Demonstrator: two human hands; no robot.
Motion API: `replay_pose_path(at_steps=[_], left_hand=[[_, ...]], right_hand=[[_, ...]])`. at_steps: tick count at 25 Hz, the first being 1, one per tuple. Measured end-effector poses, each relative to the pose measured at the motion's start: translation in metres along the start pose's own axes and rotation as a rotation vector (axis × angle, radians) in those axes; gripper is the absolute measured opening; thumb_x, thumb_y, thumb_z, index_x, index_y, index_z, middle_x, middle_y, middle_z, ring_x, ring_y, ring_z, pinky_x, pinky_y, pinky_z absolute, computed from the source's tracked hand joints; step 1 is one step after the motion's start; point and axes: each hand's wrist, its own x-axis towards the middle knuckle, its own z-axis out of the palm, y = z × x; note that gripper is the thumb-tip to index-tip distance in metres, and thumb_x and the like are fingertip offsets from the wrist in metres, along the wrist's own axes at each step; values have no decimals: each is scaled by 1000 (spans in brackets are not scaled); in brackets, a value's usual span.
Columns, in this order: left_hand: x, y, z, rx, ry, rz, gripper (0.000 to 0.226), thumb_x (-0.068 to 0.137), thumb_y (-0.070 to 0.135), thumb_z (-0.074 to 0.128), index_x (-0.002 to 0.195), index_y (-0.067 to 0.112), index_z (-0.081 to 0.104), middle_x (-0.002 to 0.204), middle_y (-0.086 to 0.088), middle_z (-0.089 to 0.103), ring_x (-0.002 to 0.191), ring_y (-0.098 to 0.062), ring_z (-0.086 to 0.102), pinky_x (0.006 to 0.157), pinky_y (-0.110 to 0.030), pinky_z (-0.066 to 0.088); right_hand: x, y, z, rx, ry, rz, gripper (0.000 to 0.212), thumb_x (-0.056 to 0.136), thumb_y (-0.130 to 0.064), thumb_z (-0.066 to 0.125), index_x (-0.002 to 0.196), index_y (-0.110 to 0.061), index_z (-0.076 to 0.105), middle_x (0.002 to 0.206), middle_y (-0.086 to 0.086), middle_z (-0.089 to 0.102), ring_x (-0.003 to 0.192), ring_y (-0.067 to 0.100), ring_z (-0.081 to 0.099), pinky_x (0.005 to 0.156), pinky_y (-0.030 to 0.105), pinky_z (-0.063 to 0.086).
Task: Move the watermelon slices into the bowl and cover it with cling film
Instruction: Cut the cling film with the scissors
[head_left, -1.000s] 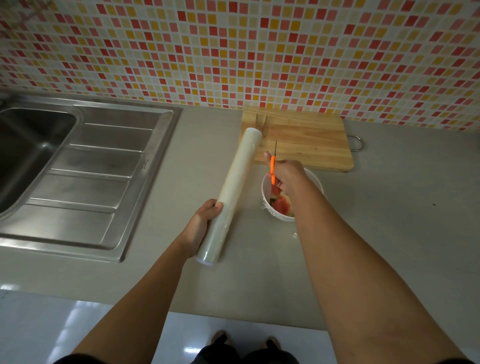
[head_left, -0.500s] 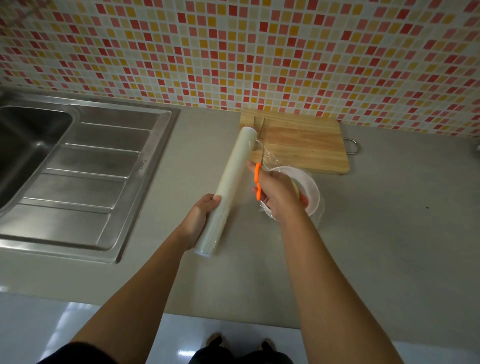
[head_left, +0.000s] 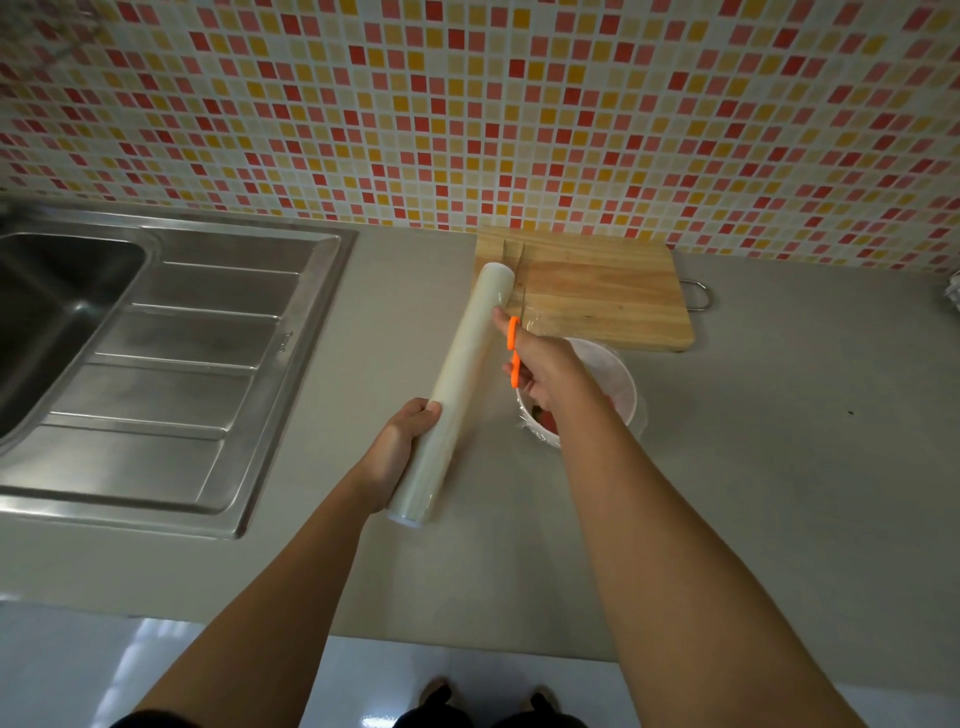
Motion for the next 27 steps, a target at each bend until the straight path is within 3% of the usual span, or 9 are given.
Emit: replay_pose_path(at_steps=[6,11,18,20,24,27], left_hand=[[0,0,-4,-7,-1,-5,28,95,31,44,107,7,50,93,-14,55,67,-20,56,58,-29,48],[1,-2,-4,4,10,-6,34,95,31,43,112,3,50,89,-13,54,67,-20,55,59,-29,47],[5,-4,-8,-38,26,-14,28,94,34,45,104,8,49,87,-11,54,66,-20,56,57,-29,48],[8,-4,-10,-10,114,4,30,91,38,50,99,9,52,87,-10,56,71,-23,56,63,-33,47],[14,1,-23,260,500,116,32,87,42,57,110,21,59,92,-1,63,84,-22,61,72,-33,49],[14,1,-41,608,657,129,46,87,43,56,121,12,52,106,-11,61,98,-33,57,84,-39,47]], right_hand=[[16,-4,2,-66,16,-33,52,59,-64,71,69,-14,57,62,-3,60,56,13,56,79,30,51],[26,0,0,-115,74,-73,47,61,-61,72,57,-16,58,50,-6,61,62,16,61,83,34,52],[18,-2,4,-218,42,-95,54,62,-67,64,54,-15,56,52,-3,57,66,19,62,84,36,51],[11,-2,13,-235,55,-125,46,70,-57,62,59,-12,63,53,-2,57,66,21,62,77,33,51],[-13,15,40,-491,-4,-322,38,80,-46,52,60,-15,59,59,4,55,69,27,59,65,28,44],[-28,39,54,-723,43,-475,29,83,-37,56,85,-11,68,78,12,66,82,31,59,67,30,41]])
